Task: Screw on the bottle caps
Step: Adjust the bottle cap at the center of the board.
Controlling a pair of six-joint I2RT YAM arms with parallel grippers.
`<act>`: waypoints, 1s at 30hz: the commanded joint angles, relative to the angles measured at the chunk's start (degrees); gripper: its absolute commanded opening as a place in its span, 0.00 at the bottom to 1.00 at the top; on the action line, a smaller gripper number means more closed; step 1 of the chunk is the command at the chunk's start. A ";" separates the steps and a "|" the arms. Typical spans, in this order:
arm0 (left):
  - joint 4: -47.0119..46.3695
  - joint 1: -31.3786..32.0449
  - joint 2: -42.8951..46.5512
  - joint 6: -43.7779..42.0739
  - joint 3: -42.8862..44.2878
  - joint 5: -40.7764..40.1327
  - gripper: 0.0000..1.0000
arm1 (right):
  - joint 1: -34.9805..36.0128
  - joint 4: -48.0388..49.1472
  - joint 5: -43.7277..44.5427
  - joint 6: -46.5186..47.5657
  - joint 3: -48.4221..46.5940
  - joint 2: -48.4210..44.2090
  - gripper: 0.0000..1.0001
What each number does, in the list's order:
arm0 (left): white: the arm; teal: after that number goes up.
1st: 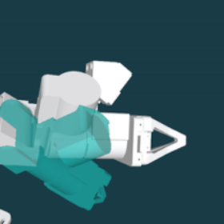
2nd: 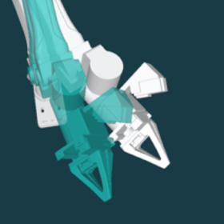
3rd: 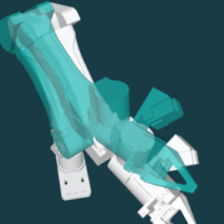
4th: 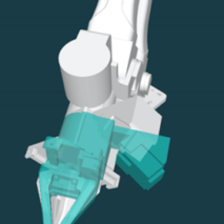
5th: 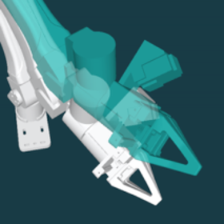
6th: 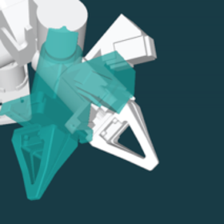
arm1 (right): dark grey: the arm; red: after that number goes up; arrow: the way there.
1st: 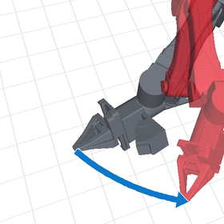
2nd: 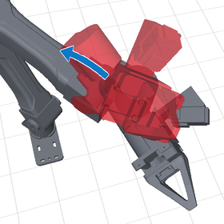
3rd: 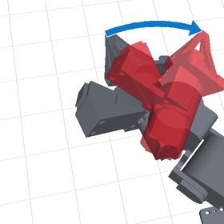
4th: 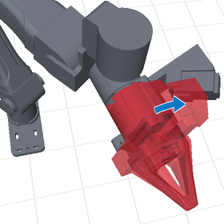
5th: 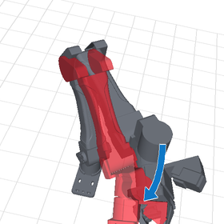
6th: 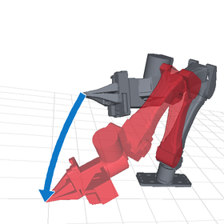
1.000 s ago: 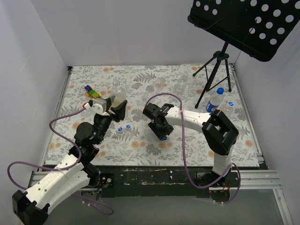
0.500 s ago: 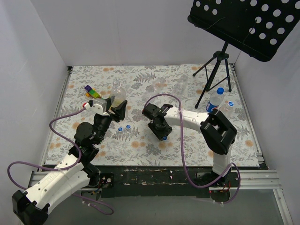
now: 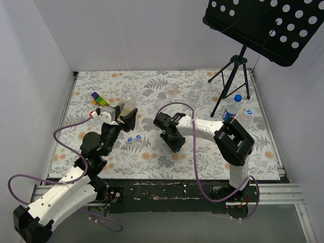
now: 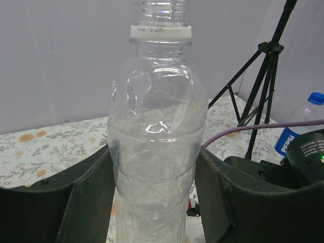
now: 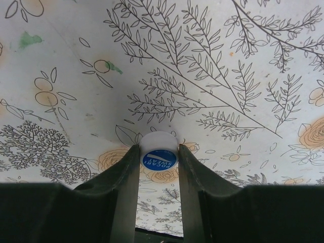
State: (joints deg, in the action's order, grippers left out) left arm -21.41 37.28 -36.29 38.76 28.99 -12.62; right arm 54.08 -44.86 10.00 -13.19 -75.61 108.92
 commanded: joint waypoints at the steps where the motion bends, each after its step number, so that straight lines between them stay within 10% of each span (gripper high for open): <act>1: -0.30 -0.19 0.08 -0.97 1.94 1.28 0.05 | 0.32 -0.49 -0.24 0.44 -1.38 -2.22 0.28; 30: 13.75 0.16 -3.87 -11.87 3.88 47.15 0.08 | 0.41 -13.41 -19.66 31.73 -22.29 -40.45 0.24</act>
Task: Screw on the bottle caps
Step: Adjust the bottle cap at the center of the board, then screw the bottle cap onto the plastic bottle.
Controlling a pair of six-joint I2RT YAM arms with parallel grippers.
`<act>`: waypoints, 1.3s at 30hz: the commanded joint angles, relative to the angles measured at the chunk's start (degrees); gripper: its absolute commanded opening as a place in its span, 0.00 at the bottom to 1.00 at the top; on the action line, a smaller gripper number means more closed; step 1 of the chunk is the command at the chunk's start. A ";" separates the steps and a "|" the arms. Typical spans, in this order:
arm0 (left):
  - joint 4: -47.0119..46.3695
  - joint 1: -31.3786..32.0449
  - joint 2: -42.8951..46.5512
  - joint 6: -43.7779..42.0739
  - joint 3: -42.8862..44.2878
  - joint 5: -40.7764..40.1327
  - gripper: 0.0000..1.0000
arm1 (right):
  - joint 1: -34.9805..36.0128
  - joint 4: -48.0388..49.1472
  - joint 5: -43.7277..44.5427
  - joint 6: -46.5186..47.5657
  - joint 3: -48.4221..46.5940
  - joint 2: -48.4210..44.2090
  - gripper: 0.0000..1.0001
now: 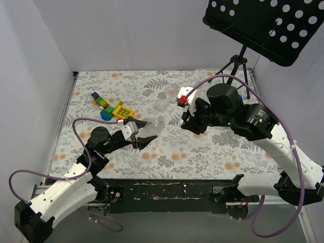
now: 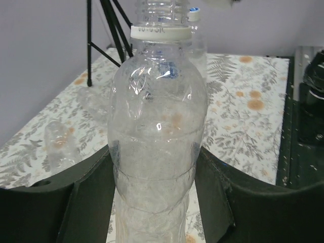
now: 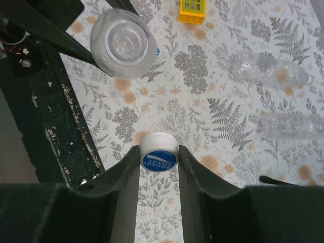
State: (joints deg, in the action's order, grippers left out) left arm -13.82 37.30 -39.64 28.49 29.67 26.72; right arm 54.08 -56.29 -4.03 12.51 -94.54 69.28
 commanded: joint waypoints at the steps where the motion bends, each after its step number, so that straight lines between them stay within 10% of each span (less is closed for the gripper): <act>1: 7.31 0.14 -0.96 -1.51 3.29 8.95 0.08 | 0.49 -1.80 -6.51 6.55 -3.37 -1.16 0.24; 39: 7.06 0.49 -6.59 1.21 3.38 22.50 0.08 | 4.10 0.84 -17.32 15.08 0.59 4.20 0.24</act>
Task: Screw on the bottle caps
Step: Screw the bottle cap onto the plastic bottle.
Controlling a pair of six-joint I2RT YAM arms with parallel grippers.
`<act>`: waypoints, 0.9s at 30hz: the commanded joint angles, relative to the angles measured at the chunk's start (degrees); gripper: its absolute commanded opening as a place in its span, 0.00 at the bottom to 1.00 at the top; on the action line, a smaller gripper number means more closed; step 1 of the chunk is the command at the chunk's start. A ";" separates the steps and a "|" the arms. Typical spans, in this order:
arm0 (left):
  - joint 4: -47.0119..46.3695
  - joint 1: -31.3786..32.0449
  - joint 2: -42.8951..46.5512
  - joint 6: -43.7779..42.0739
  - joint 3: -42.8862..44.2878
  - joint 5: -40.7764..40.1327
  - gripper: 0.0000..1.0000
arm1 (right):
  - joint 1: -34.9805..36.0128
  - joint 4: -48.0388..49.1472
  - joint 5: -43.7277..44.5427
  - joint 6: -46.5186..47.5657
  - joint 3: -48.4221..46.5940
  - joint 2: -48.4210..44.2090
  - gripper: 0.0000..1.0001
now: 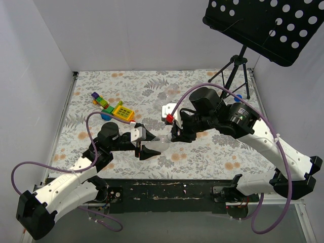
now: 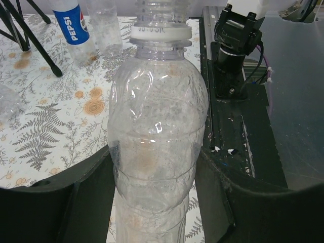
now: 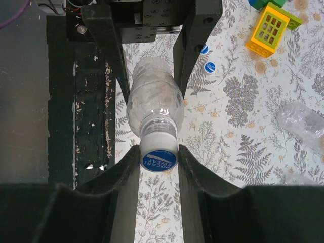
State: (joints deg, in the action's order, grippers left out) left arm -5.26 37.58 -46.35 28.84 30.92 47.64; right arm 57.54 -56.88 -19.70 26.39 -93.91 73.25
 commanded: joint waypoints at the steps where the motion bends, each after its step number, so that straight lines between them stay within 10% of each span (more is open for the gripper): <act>1: -1.60 0.12 0.12 1.04 2.13 1.84 0.07 | 0.73 1.25 -1.74 1.29 -0.13 0.31 0.24; 27: 0.69 0.12 -1.64 7.37 6.35 13.61 0.05 | 6.27 -6.04 -0.78 4.81 -2.85 4.79 0.18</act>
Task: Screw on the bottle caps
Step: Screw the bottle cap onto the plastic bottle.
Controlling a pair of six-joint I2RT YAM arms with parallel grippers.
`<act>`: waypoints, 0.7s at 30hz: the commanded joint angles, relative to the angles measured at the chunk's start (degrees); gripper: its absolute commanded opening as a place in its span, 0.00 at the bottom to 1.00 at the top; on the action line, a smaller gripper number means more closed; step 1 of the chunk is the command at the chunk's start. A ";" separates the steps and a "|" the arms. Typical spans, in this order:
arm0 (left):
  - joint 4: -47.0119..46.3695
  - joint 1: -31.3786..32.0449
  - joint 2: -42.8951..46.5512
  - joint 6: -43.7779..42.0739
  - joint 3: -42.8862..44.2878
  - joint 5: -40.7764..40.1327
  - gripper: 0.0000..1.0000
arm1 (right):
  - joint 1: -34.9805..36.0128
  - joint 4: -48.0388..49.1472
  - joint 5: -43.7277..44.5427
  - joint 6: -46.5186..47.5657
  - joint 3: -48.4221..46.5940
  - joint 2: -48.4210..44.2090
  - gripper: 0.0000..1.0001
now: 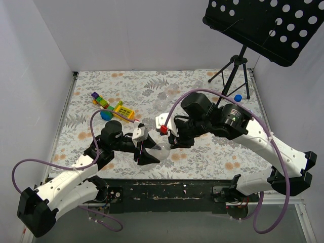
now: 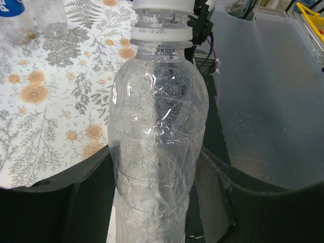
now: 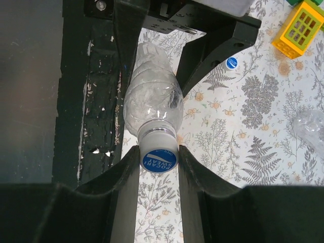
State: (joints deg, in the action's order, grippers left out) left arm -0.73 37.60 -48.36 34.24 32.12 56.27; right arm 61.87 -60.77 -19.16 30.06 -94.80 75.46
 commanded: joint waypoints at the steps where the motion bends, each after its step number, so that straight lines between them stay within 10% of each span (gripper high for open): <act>1: -4.10 0.19 0.28 2.32 5.32 6.12 0.05 | 2.38 -2.77 -1.32 1.14 -2.22 3.11 0.18; 21: -20.80 0.19 -3.85 11.91 8.05 13.44 0.04 | 3.96 -0.84 -6.43 11.51 1.38 2.50 0.13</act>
State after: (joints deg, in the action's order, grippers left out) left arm -9.17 37.56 -52.95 44.84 33.08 70.54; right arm 64.64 -62.83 -24.99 38.26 -96.09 74.28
